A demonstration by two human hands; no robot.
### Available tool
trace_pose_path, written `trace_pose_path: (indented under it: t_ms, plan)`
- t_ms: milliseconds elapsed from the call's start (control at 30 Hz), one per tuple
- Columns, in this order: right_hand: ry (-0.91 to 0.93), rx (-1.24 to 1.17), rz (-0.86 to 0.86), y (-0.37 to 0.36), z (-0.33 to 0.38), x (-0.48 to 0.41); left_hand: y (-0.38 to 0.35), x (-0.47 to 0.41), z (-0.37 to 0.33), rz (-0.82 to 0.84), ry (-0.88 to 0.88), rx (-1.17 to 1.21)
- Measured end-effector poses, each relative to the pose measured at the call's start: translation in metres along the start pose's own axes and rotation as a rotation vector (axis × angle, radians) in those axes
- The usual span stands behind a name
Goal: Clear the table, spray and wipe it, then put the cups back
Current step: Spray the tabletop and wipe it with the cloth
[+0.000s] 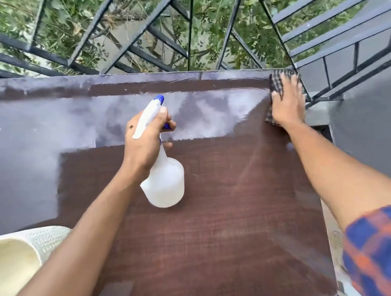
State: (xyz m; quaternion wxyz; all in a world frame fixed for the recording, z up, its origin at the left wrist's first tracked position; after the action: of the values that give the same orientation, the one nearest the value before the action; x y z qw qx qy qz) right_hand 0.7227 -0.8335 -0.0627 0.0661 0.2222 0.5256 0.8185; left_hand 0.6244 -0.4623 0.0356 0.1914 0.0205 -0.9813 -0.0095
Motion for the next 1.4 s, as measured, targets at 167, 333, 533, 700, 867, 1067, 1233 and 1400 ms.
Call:
trace_pose_path:
  t_ms: [167,333,533,700,867,1067,1233,1400]
  plan:
    - [-0.034,-0.073,-0.125,-0.014,-0.049,0.071,-0.007,0.018,0.007,0.027,0.003,-0.024]
    - [-0.263,-0.134,-0.271,-0.057,-0.034,0.163,0.006,0.046,0.017,-0.019,0.05,0.002]
    - [0.202,0.037,-0.024,-0.106,0.078,0.206,0.029,0.085,0.027,-0.105,0.055,-0.045]
    - [0.896,0.235,0.27,-0.14,0.102,0.262,0.025,0.122,0.033,-0.212,0.038,-0.009]
    - [0.811,0.125,0.112,-0.092,-0.005,0.233,0.0,0.156,0.046,-0.214,0.066,0.001]
    - [0.235,-0.047,0.01,-0.02,-0.144,0.173,-0.041,0.187,0.047,-0.169,0.043,0.009]
    - [0.225,-0.068,-0.026,-0.037,-0.182,0.252,-0.068,0.2,0.052,-0.094,0.044,-0.038]
    - [0.152,-0.035,-0.094,-0.059,-0.225,0.365,-0.082,0.213,0.064,-0.024,0.065,-0.086]
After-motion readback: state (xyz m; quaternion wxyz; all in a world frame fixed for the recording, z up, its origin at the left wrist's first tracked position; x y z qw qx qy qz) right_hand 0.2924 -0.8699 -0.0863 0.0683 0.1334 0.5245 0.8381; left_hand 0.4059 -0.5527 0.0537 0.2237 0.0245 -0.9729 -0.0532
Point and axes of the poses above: each hand's wrist, its own x-axis away from the middle knuckle, its own y-axis out of the back of the hand, z = x × y, the point moved 5 cm from there along -x, towards the middle knuckle, and after that the axes turned 7 degrees about z, right-handed, at the moved point
